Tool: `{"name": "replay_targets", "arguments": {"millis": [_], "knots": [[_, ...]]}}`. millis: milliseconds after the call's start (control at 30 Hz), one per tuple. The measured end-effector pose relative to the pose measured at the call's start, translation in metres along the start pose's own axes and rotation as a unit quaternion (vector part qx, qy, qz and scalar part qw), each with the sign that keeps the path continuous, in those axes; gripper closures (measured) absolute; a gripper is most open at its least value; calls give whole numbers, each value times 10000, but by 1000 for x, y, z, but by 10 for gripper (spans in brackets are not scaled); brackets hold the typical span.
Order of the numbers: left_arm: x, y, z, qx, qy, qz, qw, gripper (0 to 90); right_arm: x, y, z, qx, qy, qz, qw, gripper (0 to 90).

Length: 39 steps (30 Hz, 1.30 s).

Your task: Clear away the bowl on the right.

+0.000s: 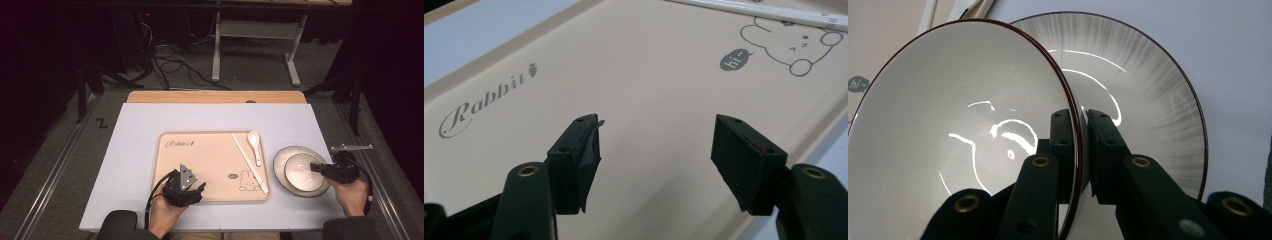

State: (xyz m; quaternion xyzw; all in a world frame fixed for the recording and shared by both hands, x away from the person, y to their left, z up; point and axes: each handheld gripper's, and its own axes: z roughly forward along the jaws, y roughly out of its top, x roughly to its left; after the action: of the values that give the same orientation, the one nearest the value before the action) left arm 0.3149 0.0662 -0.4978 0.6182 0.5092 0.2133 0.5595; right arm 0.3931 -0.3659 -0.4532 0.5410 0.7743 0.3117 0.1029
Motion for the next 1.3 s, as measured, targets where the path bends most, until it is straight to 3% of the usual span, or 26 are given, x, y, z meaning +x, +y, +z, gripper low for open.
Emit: {"name": "replay_targets", "arguments": {"millis": [267,300,767,900,1300], "knots": [[-4,3,3,45,-184,69,9998,364,0,-7,-13,-261,3,117,9996,837],[-5,3,4,27,-219,-5,9998,364,0,-8,-14,-281,14,116,9995,837],[-10,3,16,126,-384,-32,9992,368,2,-21,-33,-505,99,287,9983,836],[-12,4,15,17,-444,27,9990,376,2,-22,-37,-566,55,240,9981,836],[-13,4,18,82,-484,16,9988,377,18,-20,-39,-542,245,106,9982,837]]}}
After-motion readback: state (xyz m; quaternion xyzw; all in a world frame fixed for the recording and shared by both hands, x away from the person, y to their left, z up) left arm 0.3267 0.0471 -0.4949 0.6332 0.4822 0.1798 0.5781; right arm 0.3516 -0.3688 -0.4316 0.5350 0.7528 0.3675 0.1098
